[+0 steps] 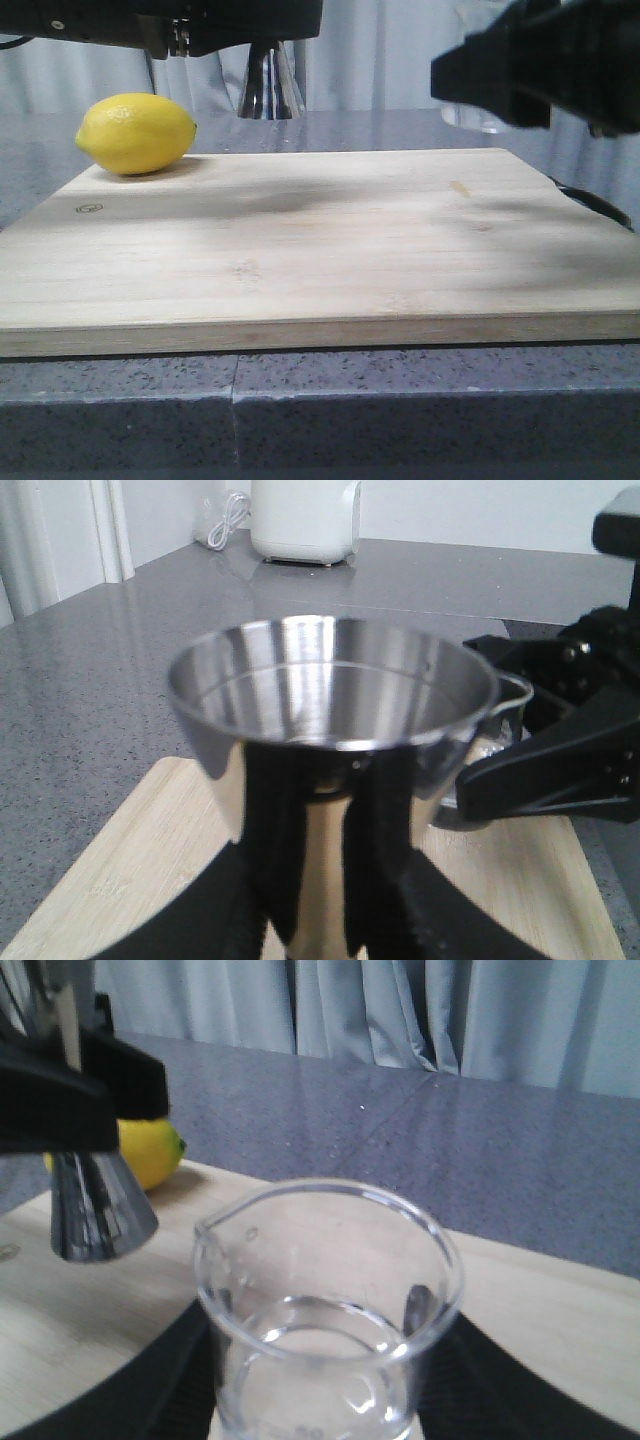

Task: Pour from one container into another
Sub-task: 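Grasp the glass beaker with the right gripper and lift it, then tilt the beaker with the right gripper, pouring liquid into the jigger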

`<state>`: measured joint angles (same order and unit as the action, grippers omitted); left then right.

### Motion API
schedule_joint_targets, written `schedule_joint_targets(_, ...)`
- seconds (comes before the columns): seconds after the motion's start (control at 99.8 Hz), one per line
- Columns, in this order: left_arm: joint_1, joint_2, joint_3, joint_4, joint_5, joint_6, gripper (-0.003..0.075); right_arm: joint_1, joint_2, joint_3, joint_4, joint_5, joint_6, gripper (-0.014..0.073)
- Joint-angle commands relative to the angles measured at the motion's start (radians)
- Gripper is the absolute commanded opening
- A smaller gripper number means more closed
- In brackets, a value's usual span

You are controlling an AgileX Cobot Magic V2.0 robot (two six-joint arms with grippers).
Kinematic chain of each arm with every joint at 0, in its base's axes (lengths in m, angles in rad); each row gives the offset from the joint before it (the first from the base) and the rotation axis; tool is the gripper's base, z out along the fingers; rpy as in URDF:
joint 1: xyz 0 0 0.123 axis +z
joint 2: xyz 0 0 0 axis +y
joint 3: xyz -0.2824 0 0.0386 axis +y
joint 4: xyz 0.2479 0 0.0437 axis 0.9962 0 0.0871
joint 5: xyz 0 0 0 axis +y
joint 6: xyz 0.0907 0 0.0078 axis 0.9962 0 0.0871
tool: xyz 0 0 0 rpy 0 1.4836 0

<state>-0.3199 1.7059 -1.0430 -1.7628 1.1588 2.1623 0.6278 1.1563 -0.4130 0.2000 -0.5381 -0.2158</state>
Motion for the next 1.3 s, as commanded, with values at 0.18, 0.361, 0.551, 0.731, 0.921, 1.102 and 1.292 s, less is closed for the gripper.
schedule_joint_targets(0.18, -0.008, -0.05, -0.03, -0.085, 0.097, -0.008, 0.0148, -0.002, -0.056, -0.331, -0.018, 0.395, -0.094, 0.0276)
schedule_joint_targets(0.361, -0.008, -0.05, -0.03, -0.085, 0.097, -0.008, 0.0148, -0.002, -0.05, -0.493, -0.084, 0.581, -0.114, 0.0276)
schedule_joint_targets(0.551, -0.008, -0.05, -0.03, -0.085, 0.097, -0.008, 0.0148, -0.002, 0.005, -0.653, -0.219, 0.737, -0.114, 0.0276)
schedule_joint_targets(0.731, -0.008, -0.05, -0.03, -0.085, 0.097, -0.008, 0.0148, 0.005, 0.08, -0.815, -0.341, 0.899, -0.114, 0.0276)
schedule_joint_targets(0.921, -0.008, -0.05, -0.03, -0.085, 0.097, -0.008, 0.0148, 0.052, 0.145, -0.902, -0.533, 0.974, -0.116, 0.0276)
schedule_joint_targets(1.102, -0.008, -0.05, -0.03, -0.085, 0.097, -0.008, 0.0148, 0.099, 0.175, -0.921, -0.661, 0.993, -0.116, 0.0276)
schedule_joint_targets(1.292, -0.008, -0.05, -0.03, -0.085, 0.097, -0.008, 0.0148, 0.134, 0.194, -0.921, -0.788, 0.995, -0.116, 0.0276)
